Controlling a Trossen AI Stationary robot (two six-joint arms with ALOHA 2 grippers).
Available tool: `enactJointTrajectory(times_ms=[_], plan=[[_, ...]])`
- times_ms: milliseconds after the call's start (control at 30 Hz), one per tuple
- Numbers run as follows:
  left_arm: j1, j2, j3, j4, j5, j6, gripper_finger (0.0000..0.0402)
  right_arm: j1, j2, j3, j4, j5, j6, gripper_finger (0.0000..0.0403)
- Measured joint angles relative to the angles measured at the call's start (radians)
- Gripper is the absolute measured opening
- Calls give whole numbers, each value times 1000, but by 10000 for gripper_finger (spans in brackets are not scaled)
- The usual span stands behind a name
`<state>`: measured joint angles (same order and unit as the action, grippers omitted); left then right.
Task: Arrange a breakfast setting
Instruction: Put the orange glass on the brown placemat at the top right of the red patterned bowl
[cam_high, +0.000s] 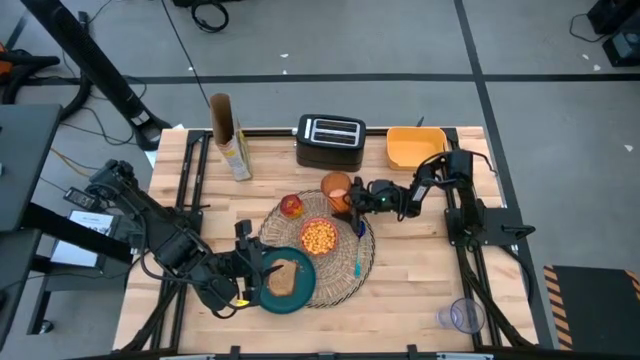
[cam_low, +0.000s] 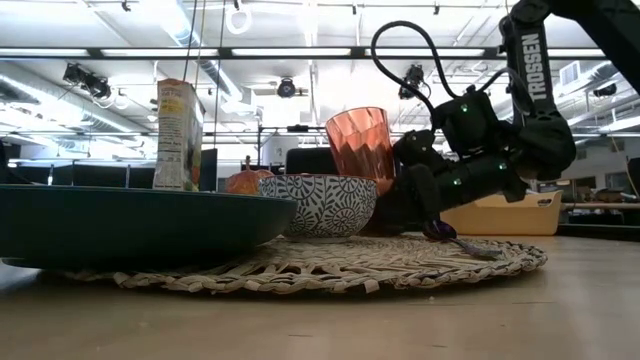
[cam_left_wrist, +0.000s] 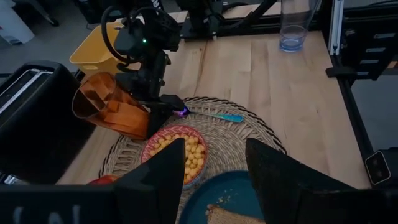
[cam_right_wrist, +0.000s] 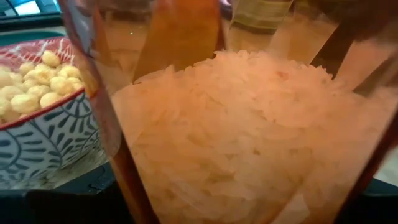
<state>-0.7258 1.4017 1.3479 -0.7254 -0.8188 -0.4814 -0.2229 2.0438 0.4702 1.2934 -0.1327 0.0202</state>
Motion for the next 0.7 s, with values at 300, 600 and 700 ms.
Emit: enactJointTrajectory(times_ms=[300, 600, 700], plan=[[0, 0, 0, -2, 0, -1, 178, 15, -5, 0, -19, 51, -6, 331], [0, 0, 0, -5, 20, 4, 178, 14, -56, 0, -113, 43, 6, 347], [0, 0, 0, -5, 20, 4, 178, 14, -60, 0, -135, 38, 13, 366]])
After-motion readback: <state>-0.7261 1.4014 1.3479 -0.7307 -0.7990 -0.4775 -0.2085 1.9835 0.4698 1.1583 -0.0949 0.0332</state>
